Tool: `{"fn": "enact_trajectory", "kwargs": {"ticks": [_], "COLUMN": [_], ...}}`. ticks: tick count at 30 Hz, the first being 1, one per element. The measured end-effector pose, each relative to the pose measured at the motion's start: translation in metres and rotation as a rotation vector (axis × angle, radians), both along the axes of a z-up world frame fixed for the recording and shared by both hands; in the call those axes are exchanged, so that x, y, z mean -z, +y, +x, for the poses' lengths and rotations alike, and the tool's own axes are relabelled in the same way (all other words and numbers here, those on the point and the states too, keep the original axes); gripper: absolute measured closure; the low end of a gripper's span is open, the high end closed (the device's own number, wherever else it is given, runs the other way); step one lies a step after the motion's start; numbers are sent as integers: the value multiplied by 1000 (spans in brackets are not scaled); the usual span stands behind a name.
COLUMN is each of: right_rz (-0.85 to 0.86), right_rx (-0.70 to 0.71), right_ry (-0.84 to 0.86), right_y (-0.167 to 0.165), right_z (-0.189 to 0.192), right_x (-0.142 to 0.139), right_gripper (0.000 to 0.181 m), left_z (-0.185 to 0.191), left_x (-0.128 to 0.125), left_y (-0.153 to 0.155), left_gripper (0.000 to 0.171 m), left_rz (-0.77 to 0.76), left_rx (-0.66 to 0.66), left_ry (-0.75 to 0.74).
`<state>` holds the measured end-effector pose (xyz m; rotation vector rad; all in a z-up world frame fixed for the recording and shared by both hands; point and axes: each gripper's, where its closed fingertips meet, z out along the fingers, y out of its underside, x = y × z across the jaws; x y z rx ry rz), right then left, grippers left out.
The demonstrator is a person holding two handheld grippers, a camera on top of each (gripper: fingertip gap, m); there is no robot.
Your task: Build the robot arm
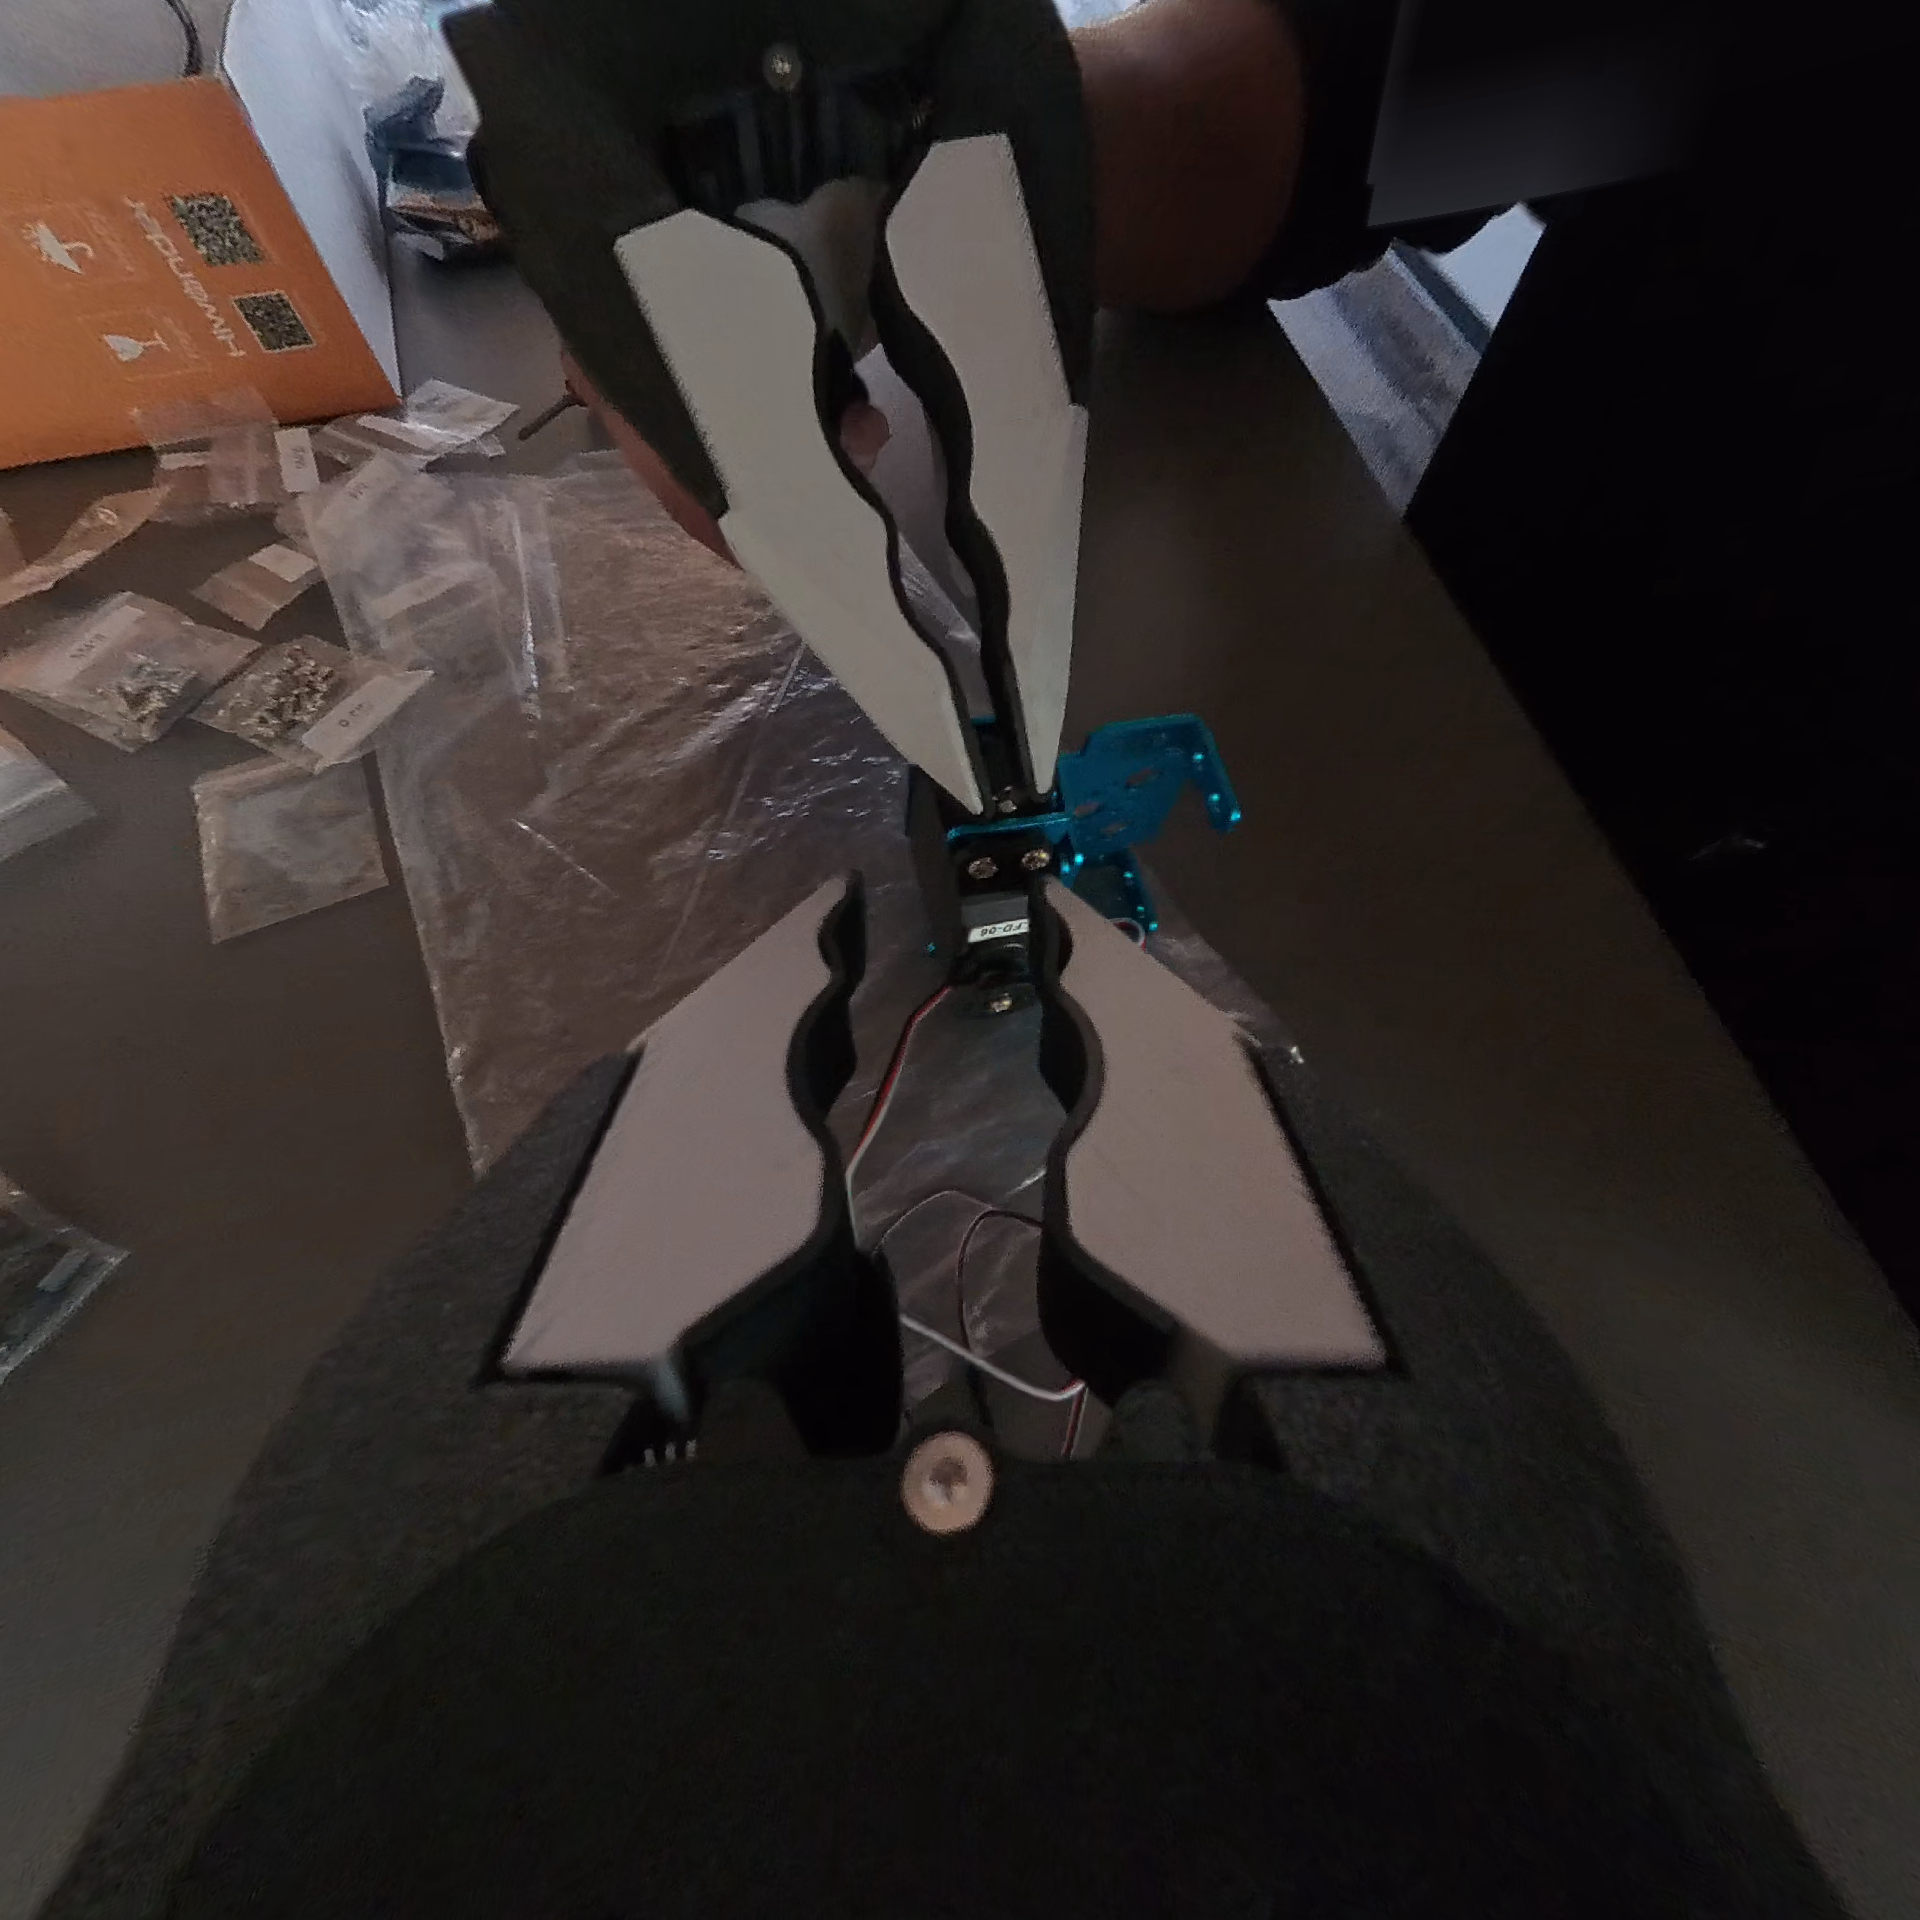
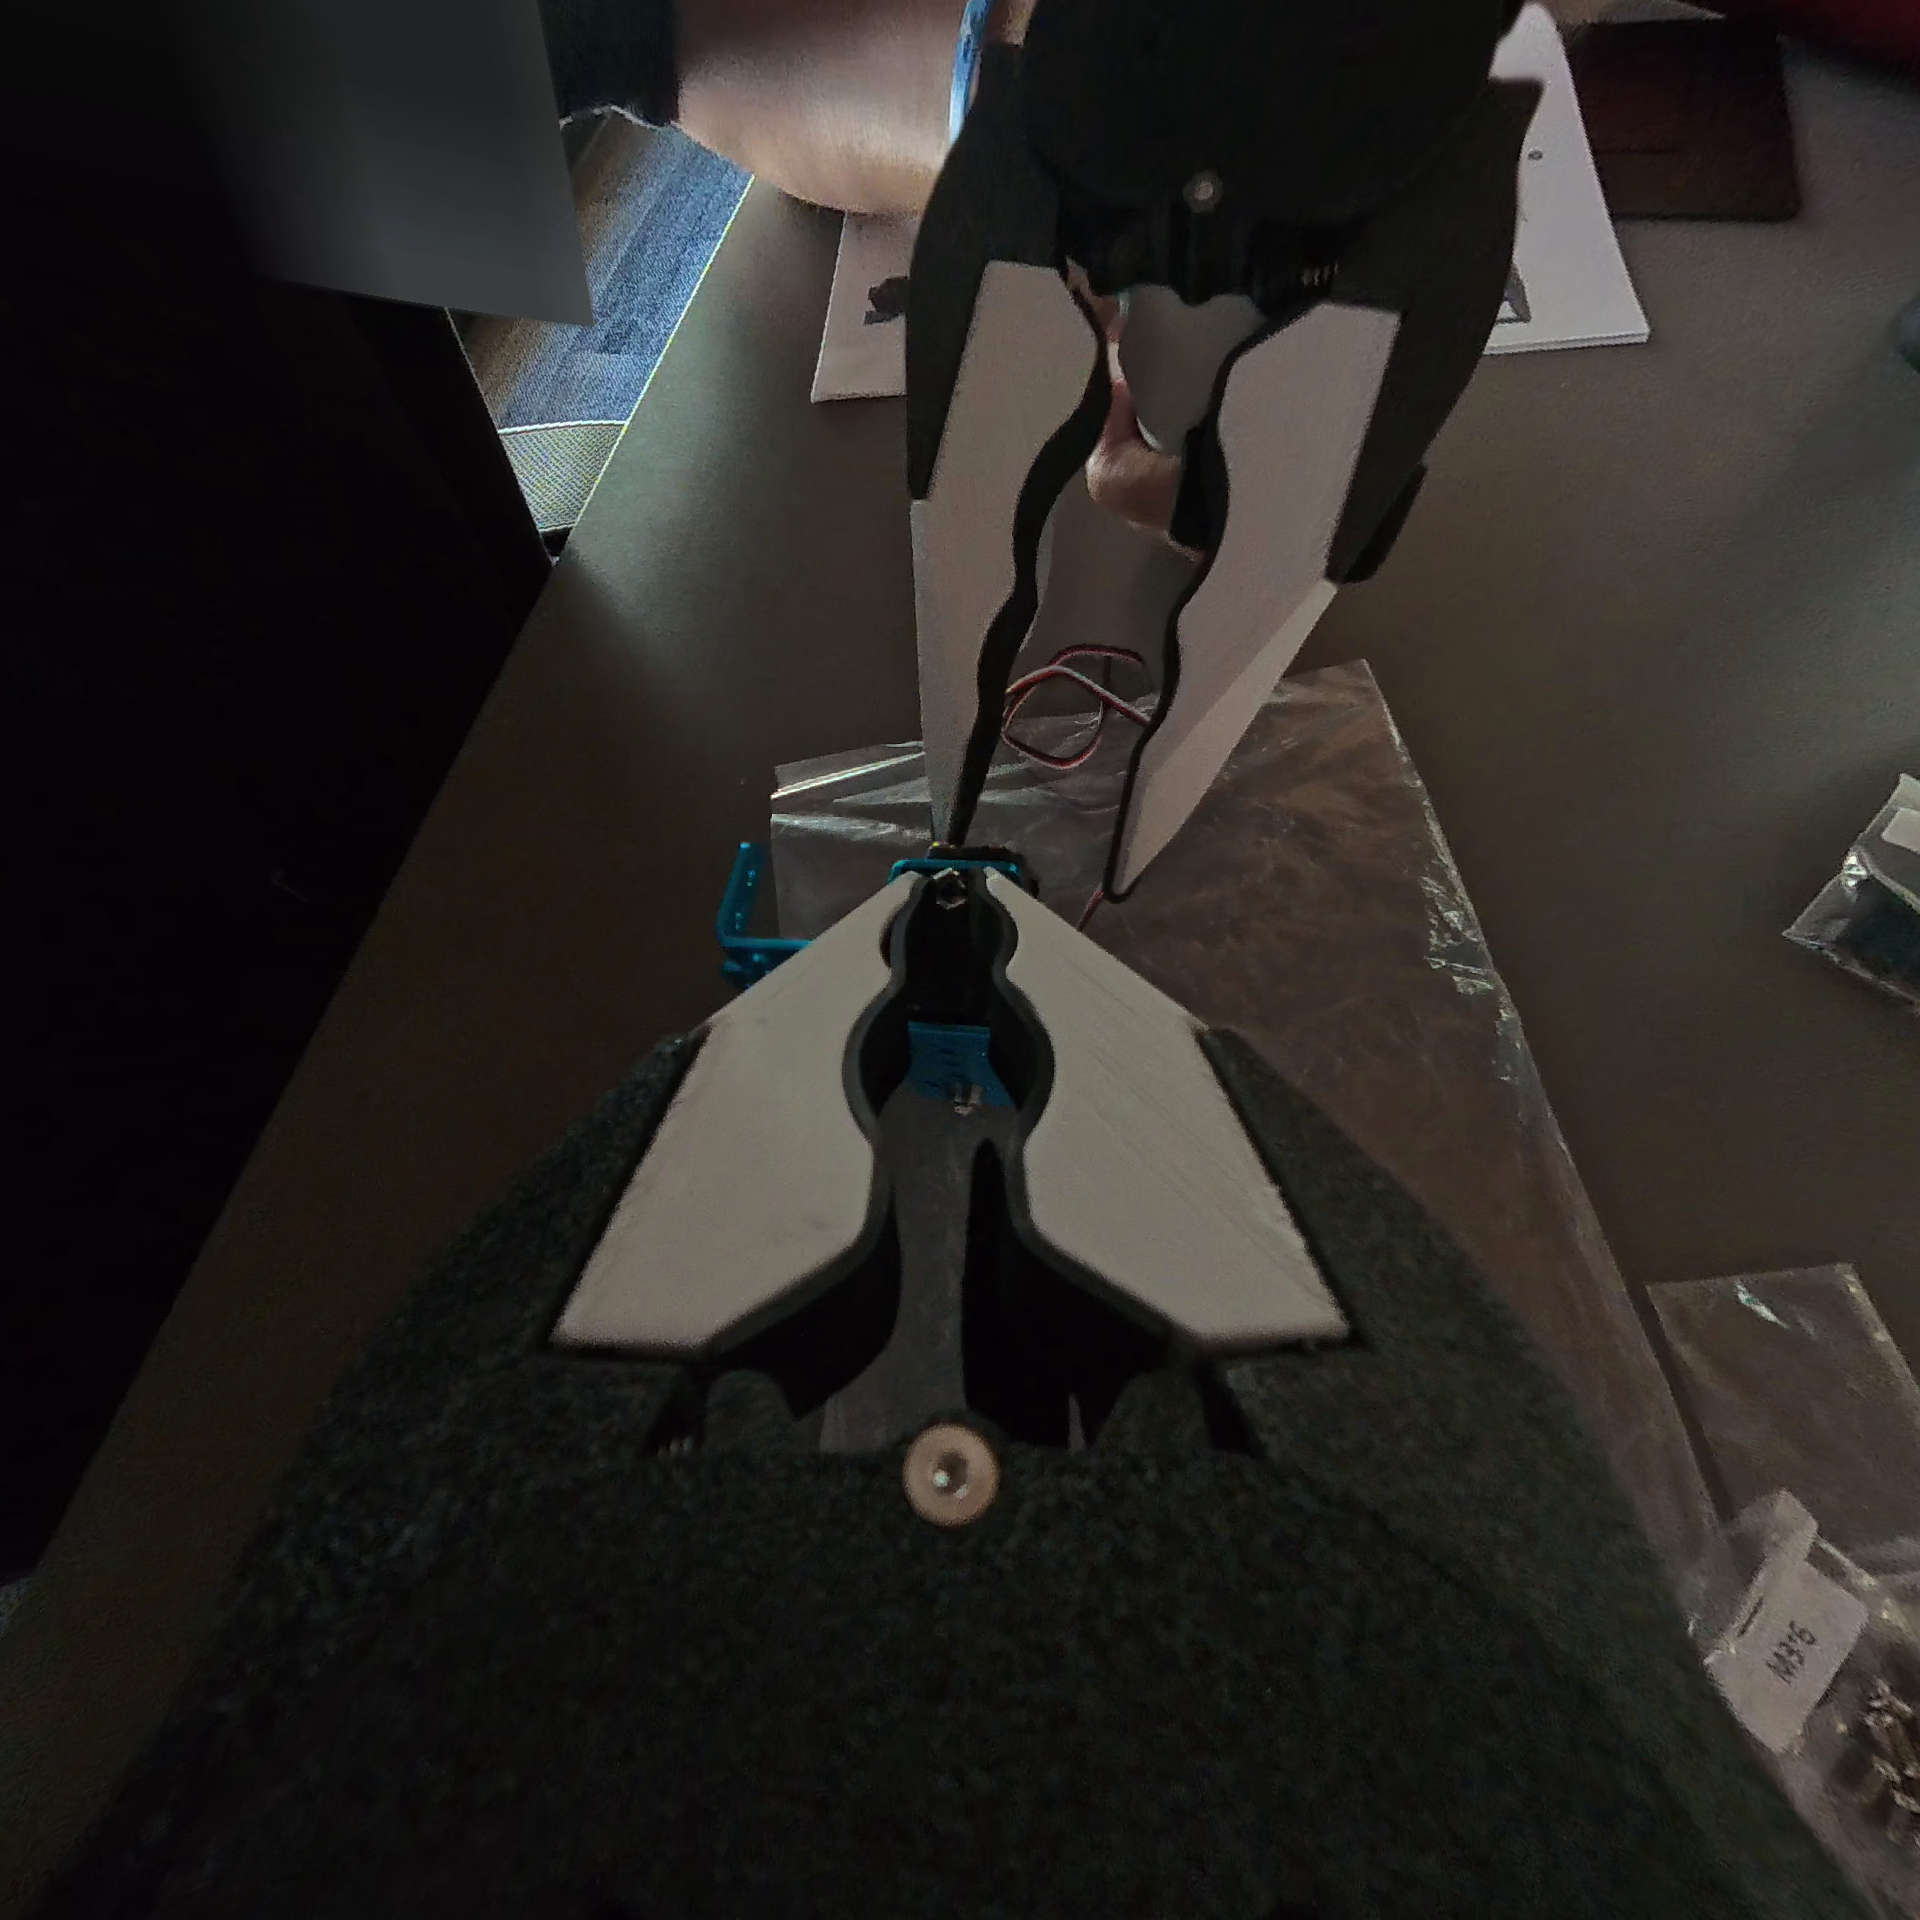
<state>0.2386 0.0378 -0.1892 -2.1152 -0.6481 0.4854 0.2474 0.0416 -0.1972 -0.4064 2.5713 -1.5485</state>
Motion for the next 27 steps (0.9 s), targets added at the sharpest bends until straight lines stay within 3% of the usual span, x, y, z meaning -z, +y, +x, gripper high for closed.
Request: {"fn": "enact_trajectory", "kwargs": {"ticks": [13, 23, 27], "right_rz": [-12, -159, -168], "right_rx": [-13, 8, 5], "right_ry": [43, 107, 100], "right_y": [-2, -10, -10], "right_z": [-2, -9, -12], "right_x": [0, 2, 2], "right_gripper": [177, 176, 176], "left_z": [-5, -12, -20], "left_x": [-3, -5, -4], "left_y": [-6, -15, -18], "left_gripper": [142, 142, 152], "left_rz": [-20, -20, -10], "left_rx": [-53, -39, -3], "left_ry": [-123, -190, -209]}}
